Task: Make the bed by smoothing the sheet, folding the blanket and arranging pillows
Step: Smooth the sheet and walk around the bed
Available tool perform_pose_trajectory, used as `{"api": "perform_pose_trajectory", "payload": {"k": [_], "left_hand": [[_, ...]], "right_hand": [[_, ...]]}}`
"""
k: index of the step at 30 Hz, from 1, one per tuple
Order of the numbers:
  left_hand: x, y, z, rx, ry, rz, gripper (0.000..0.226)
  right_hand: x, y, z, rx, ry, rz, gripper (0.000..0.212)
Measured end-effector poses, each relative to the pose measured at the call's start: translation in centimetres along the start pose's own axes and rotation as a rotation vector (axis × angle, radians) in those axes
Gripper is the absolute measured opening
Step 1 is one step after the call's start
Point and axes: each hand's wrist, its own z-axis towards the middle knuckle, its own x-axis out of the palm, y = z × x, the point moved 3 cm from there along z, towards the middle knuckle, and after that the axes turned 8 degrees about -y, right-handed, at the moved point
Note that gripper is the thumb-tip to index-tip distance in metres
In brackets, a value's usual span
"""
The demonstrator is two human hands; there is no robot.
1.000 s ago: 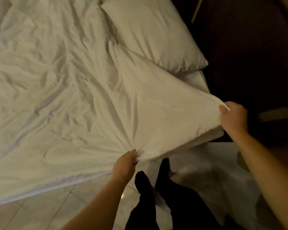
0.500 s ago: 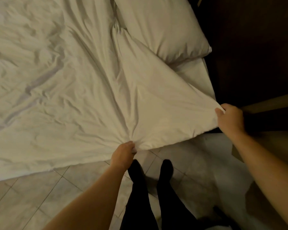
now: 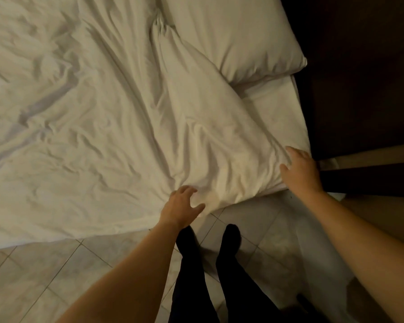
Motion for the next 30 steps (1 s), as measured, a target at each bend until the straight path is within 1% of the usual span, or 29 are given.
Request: {"api": "perform_pose_trajectory", "payload": {"k": [3, 6, 10, 15, 23, 30], "left_hand": [[-0.7, -0.4, 0.5, -0.029, -0.054, 0.035, 0.061], [-2.0, -0.6, 0.7, -0.095, -0.079, 0.048, 0.063], [-4.9, -0.6, -0.1, -0.16, -0.121, 0.025, 0.064], [-10.2, -0.2, -3.0, -0.24, -0.215, 0.0, 0.066], [-18.9, 1.8, -8.9, -0.305, -0.359, -0.042, 0.066], [-25.6, 7.2, -11.0, -0.294, -0.417, -0.056, 0.064]], "right_hand": [[1.8, 1.1, 0.1, -0.039, 0.125, 0.009, 0.061], [2.5, 2.0, 0.4, -0.039, 0.217, -0.005, 0.064], [1.7, 3.9, 0.5, -0.065, 0.279, 0.006, 0.063], [-1.0, 7.6, -0.3, -0.134, 0.336, 0.025, 0.064], [-5.7, 15.8, -3.3, -0.271, 0.359, 0.04, 0.064], [-6.7, 24.0, -4.9, -0.306, 0.323, 0.031, 0.064]]}}
